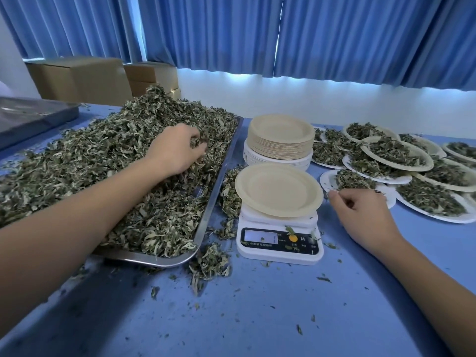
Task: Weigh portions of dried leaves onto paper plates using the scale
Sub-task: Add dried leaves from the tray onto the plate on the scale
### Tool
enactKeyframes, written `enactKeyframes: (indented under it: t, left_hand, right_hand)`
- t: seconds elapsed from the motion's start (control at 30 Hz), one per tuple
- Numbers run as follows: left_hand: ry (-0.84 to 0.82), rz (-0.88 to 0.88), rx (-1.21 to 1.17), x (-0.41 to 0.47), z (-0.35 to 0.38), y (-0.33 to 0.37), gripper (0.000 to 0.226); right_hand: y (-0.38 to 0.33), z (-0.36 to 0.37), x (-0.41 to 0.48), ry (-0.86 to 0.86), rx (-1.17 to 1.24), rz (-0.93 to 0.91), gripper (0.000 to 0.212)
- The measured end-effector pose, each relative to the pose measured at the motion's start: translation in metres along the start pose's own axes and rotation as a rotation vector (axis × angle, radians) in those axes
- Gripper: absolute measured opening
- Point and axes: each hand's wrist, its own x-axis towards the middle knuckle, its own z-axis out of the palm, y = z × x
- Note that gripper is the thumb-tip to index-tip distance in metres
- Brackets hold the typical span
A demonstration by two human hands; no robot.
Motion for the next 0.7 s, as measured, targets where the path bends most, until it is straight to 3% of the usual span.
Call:
enactKeyframes:
  t: [0.27,0.47,0.7]
  left_hand:
    - [0.072,0.118,-0.12,0.018,-0.007,0.042,0.031]
    - [-0.193,0.079,-0.717,0.009,0.005,0.1,0.019]
    - [-0.349,0.34,-0.374,-0.006,0.032,0.128,0.023]
  right_hand:
    - [-0.002,-0.003,-0.001,-0.017,0.03,0.03,0.056]
    - [-0.003,-0.003,-0.001,-0.026,0.043,0.047,0.055]
    - [-0.002,-0.003,0.0,-0.032,0.034,0.054,0.054]
